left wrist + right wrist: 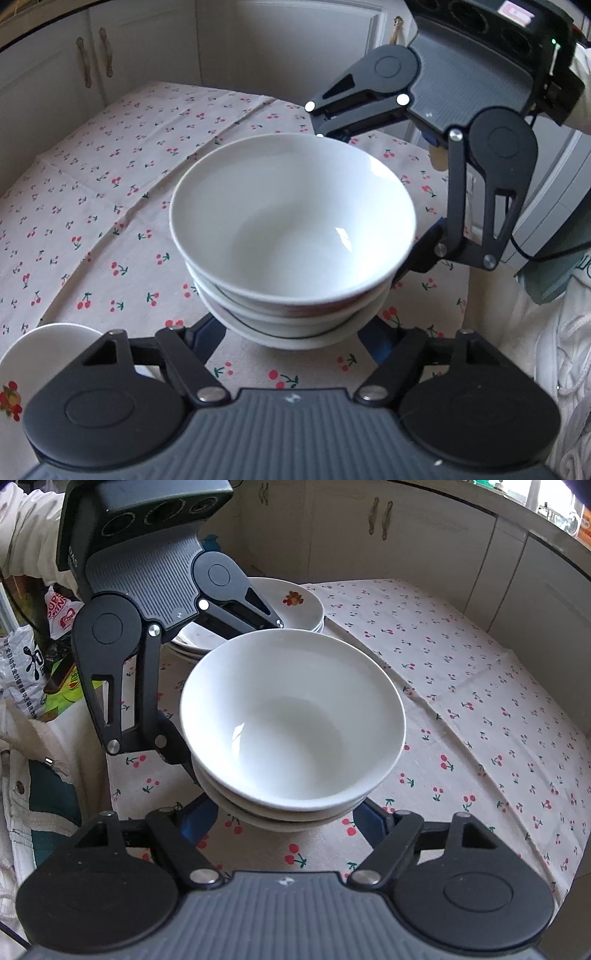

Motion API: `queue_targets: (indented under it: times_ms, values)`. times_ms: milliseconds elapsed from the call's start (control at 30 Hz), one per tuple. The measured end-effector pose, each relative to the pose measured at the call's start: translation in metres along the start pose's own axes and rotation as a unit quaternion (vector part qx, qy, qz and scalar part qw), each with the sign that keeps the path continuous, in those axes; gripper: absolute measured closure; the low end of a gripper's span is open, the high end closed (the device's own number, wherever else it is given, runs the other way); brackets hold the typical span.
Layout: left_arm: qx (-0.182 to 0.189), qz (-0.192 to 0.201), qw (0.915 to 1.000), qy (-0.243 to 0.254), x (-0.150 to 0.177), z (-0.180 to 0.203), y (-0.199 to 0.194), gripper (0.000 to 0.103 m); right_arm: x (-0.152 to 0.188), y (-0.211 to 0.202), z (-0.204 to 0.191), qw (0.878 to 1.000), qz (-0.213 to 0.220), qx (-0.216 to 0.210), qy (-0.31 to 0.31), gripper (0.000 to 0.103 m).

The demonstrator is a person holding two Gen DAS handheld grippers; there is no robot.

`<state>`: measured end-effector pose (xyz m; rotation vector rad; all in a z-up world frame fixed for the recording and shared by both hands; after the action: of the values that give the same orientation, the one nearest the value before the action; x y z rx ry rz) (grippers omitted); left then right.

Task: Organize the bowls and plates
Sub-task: 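Lift the bowl stack with both grippers and carry it toward the plate stack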

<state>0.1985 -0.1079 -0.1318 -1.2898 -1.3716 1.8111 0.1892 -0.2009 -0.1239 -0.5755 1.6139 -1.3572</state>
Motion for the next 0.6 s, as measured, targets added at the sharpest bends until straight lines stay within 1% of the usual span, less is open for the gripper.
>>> queue_targets:
  times_ms: [300, 433, 600]
  values:
    - [0.007, -0.002, 0.9998, 0.018, -0.0006, -0.0016, -0.0021, 0.026, -0.0038, 0.0012, 0.0028, 1.000, -0.014, -0.008, -0.011, 0.019]
    - [0.005, -0.007, 0.9995, 0.031, -0.0023, -0.0016, -0.0015, 0.024, -0.0050, 0.0020, 0.0025, 1.000, -0.019, -0.005, -0.017, 0.019]
    - [0.004, -0.013, 0.9993, 0.034, -0.0045, -0.0012, -0.0008, 0.023, -0.0060, 0.0031, 0.0032, 1.000, -0.020, -0.009, -0.020, 0.018]
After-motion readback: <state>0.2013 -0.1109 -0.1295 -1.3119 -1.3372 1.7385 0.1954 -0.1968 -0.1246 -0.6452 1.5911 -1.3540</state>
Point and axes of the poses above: each gripper's, at about its wrist camera, not at the fingertips, and y roughly the way its jaws point, z to its right, x to its underside, the point moved 6 cm from there along y, roughly the way its jaws point, and after that the axes turned 13 degrees about -z, right-handed, at the moved point
